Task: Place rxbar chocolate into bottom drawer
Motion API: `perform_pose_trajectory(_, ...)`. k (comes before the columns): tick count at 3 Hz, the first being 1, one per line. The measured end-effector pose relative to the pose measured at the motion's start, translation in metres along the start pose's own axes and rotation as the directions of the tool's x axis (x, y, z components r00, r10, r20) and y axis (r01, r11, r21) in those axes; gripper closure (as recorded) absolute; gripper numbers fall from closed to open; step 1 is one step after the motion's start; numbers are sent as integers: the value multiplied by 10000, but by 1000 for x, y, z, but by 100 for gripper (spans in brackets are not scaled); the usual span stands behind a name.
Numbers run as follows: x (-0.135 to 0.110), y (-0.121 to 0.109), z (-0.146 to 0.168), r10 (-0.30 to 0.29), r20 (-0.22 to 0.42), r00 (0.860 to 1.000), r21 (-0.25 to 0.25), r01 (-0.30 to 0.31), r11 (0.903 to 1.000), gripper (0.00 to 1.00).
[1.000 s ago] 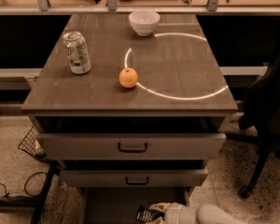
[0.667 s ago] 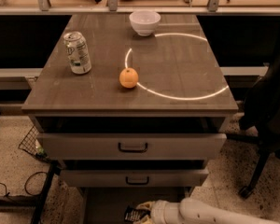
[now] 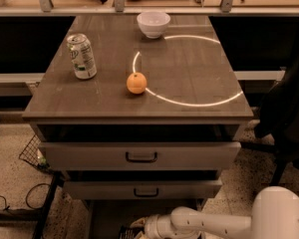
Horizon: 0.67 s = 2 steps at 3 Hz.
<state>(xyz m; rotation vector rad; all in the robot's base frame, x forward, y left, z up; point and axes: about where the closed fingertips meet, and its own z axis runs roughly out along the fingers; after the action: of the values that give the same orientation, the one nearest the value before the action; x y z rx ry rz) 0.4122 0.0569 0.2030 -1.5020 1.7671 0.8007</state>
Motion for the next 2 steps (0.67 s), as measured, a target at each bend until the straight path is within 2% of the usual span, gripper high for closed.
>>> perform_pose_trajectory(1, 22, 1, 24, 350, -108, 9993, -344, -354, 9988, 100)
perform_pose_trajectory(2, 26, 0, 29, 406, -114, 9991, -374, -410, 9985, 85)
